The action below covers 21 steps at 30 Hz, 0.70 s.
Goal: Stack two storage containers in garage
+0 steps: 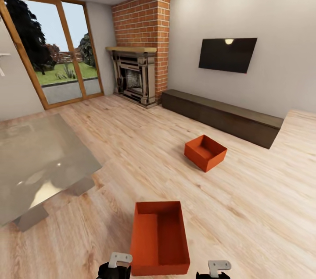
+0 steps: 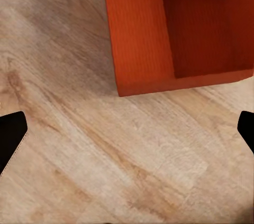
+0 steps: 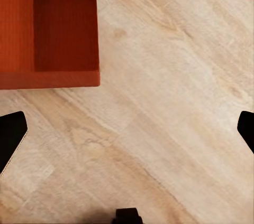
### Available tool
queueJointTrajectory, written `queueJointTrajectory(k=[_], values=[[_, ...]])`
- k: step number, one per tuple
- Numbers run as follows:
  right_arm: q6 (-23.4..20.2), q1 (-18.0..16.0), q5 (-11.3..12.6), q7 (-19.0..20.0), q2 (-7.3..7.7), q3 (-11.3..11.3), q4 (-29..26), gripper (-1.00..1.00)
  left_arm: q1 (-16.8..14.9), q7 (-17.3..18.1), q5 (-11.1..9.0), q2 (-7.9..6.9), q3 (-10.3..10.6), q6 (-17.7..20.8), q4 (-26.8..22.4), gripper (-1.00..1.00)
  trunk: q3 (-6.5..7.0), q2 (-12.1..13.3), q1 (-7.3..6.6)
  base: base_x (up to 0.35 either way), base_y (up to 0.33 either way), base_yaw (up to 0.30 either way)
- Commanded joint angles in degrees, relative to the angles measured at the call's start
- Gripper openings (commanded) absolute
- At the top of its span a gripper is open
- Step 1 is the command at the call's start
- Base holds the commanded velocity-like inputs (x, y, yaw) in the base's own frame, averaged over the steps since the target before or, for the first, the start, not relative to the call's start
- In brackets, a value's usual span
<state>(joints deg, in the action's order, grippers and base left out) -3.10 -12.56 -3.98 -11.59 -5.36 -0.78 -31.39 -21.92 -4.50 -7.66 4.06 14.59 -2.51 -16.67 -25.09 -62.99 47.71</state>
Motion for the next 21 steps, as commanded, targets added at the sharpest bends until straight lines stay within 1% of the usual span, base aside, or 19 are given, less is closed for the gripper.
queueJointTrajectory(k=[1,4,10,15,18,21], values=[[-0.33,-0.01,-0.42,-0.28,0.0,-0.06,-0.08,1.0,-0.05,-0.33,-0.62,-0.02,0.51,-0.24,0.06,1.0,-0.09,-0.03,0.03,0.332,-0.002,0.082],[-0.33,-0.01,-0.42,-0.28,0.0,-0.08,-0.08,1.0,-0.05,-0.33,-0.65,-0.05,0.48,-0.27,0.01,1.0,-0.13,-0.03,0.03,0.28,-0.002,0.051],[-0.33,-0.01,-0.37,-0.26,0.0,-0.03,-0.08,1.0,-0.05,-0.33,-0.82,-0.08,0.44,-0.26,0.0,1.0,-0.16,-0.03,0.03,0.085,0.006,0.012],[-0.33,-0.01,-0.21,-0.28,0.0,-0.02,-0.08,1.0,-0.05,-0.33,-0.77,-0.04,0.45,-0.22,0.0,1.0,-0.15,-0.03,0.03,0.192,0.161,-0.005],[-0.33,-0.01,-0.12,-0.28,0.0,-0.01,-0.08,1.0,-0.05,-0.33,-0.79,-0.03,0.44,-0.21,0.02,1.0,-0.09,-0.03,0.03,0.176,0.159,-0.125],[-0.33,-0.01,-0.09,-0.26,0.0,-0.01,-0.08,1.0,-0.05,-0.33,-0.84,-0.05,0.44,-0.26,-0.01,1.0,-0.02,-0.03,0.03,0.07,0.063,-0.172]])
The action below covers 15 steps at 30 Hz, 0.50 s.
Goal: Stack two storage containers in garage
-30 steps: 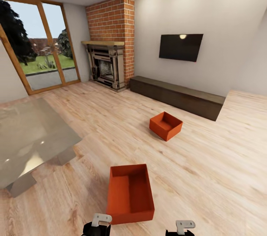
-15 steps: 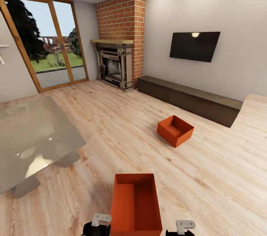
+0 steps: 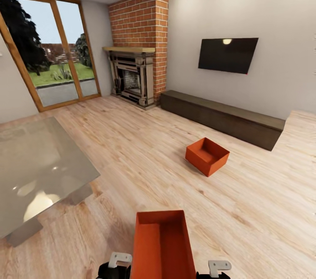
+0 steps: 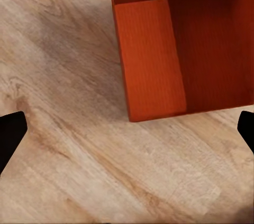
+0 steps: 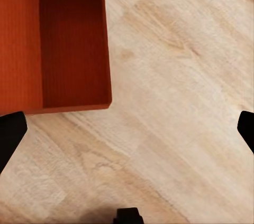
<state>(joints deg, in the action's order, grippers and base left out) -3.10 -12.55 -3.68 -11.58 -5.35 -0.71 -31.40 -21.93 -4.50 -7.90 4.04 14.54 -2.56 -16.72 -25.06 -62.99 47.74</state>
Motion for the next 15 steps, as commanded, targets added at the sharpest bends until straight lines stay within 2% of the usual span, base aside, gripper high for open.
queueJointTrajectory(k=[1,5,15], values=[[-0.33,-0.02,-0.38,-0.27,-0.01,-0.08,-0.06,1.0,-0.04,-0.34,-0.61,-0.04,0.49,-0.22,0.03,1.0,-0.04,-0.03,0.01,0.044,0.04,-0.118],[-0.33,-0.02,-0.36,-0.28,-0.01,-0.05,-0.06,1.0,-0.04,-0.34,-0.61,-0.03,0.49,-0.23,0.02,1.0,-0.02,-0.03,0.01,0.04,0.009,-0.047],[-0.33,-0.02,-0.36,-0.27,-0.01,-0.07,-0.06,1.0,-0.04,-0.34,-0.61,-0.08,0.49,-0.25,0.02,1.0,-0.01,-0.03,0.01,0.124,-0.055,-0.006]])
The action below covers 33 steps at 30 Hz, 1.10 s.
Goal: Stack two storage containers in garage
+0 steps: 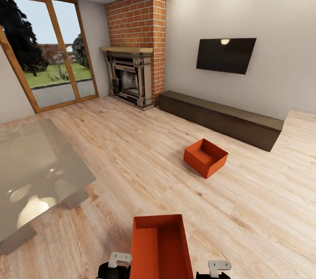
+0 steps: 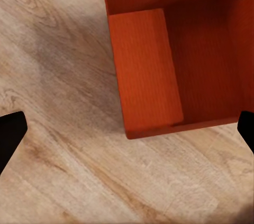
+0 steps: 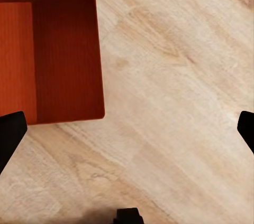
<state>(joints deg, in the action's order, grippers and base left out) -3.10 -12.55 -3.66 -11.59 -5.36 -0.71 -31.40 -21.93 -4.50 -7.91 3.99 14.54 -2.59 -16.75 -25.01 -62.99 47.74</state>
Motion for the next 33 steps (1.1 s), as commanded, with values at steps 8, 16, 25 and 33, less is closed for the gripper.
queueJointTrajectory(k=[8,16,25,33], values=[[-0.33,-0.02,-0.41,-0.21,-0.01,-0.08,-0.07,1.0,-0.05,-0.34,-0.62,-0.03,0.49,-0.23,0.05,1.0,-0.06,-0.04,0.0,0.01,-0.004,0.0],[-0.33,-0.02,-0.6,-0.19,0.01,-0.11,-0.07,1.0,-0.05,-0.34,-0.62,-0.03,0.51,-0.23,0.05,1.0,-0.06,-0.04,0.0,0.001,0.0,0.0],[-0.22,-0.35,-1.21,-0.52,-0.05,-0.31,0.25,1.0,0.08,-0.41,-0.56,-0.36,0.24,0.0,0.09,1.0,-0.06,-0.04,0.0,0.0,0.0,0.0],[-0.46,-1.45,-1.45,-1.1,0.09,-0.67,-0.1,1.0,0.16,-0.41,-0.55,-1.04,0.34,-0.21,0.07,1.0,-0.06,-0.04,0.0,0.0,0.0,0.0]])
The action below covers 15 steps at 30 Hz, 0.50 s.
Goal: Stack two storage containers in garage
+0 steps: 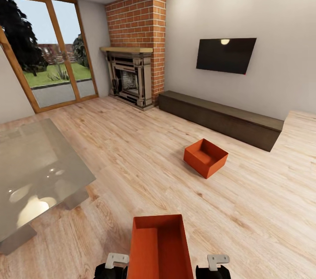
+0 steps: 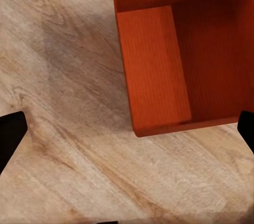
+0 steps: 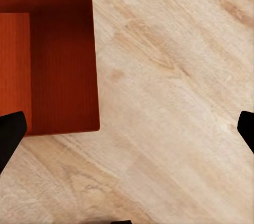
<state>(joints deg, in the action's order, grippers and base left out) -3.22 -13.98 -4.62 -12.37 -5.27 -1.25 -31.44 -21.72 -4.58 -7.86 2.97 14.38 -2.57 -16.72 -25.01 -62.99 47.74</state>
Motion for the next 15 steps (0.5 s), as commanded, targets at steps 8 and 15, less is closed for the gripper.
queueJointTrajectory(k=[8,15], values=[[-0.34,-0.02,-0.48,-0.32,0.0,-0.13,-0.06,1.0,-0.05,-0.34,-0.6,-0.02,0.49,-0.22,0.05,1.0,-0.06,-0.04,0.0,0.0,0.0,0.0],[-0.34,-0.02,-0.48,-0.32,0.0,-0.13,-0.06,1.0,-0.05,-0.34,-0.6,-0.02,0.49,-0.22,0.05,1.0,-0.06,-0.04,0.0,0.0,0.0,0.0]])
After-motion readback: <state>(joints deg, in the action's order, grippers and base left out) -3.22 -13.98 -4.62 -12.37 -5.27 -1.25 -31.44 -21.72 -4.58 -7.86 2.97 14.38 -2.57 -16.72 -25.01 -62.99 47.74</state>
